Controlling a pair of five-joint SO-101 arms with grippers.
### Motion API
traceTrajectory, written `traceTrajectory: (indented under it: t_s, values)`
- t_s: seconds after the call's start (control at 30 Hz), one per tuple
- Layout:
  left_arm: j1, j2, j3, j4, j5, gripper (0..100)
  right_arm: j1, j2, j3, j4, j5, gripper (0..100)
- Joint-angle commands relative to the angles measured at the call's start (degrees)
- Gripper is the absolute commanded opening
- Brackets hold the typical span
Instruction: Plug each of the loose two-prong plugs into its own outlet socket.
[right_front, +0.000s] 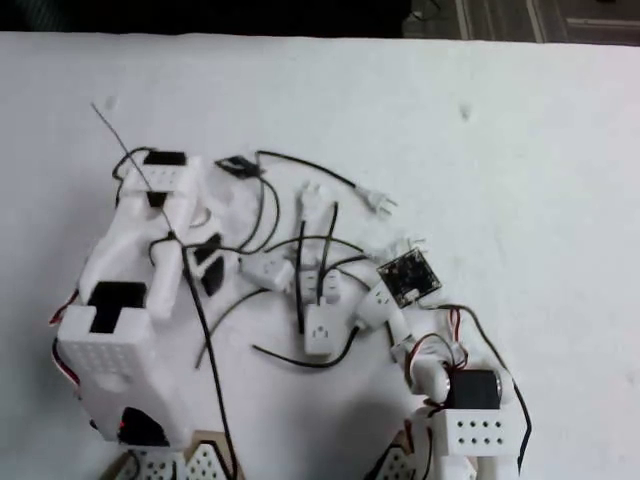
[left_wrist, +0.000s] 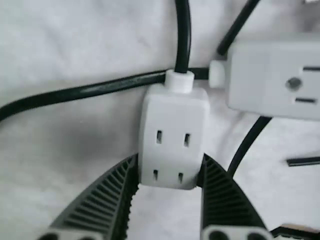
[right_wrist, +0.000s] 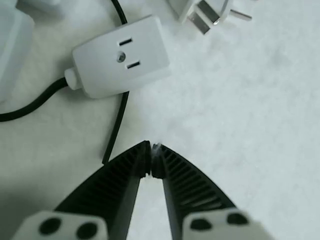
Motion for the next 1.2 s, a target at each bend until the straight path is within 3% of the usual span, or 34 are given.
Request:
traceTrajectory:
  t_s: [0.0,0.13,0.33,0.53,0.83,1.0,1.17]
  values:
    - [1.8,-0.7,-2.7,0.2,8.4,2,0.3,0.1,-0.4,-0.9,0.4,1.8]
    - [1.7,-0.8,-2.9,1.1,8.4,4,0.3,0.1,-0.4,-0.9,0.4,1.8]
    - [1.5,-0.9,-6.1,6.5,8.3,21,0.3,0.1,-0.4,-0.9,0.4,1.8]
    - [1.8,-5.6,-8.9,8.9,8.3,21,0.4,0.1,-0.6,-0.9,0.4,1.8]
    - [-2.2,-22.5,-1.3,8.4,7.1,21,0.4,0.1,-1.3,-0.9,0.4,1.8]
    - [-8.3,-28.8,7.9,3.1,3.7,21,2.6,0.4,-6.1,-0.7,0.7,1.8]
    - [-12.5,-37.2,22.2,-7.8,3.4,21,3.8,0.7,-18.1,5.4,6.2,1.8]
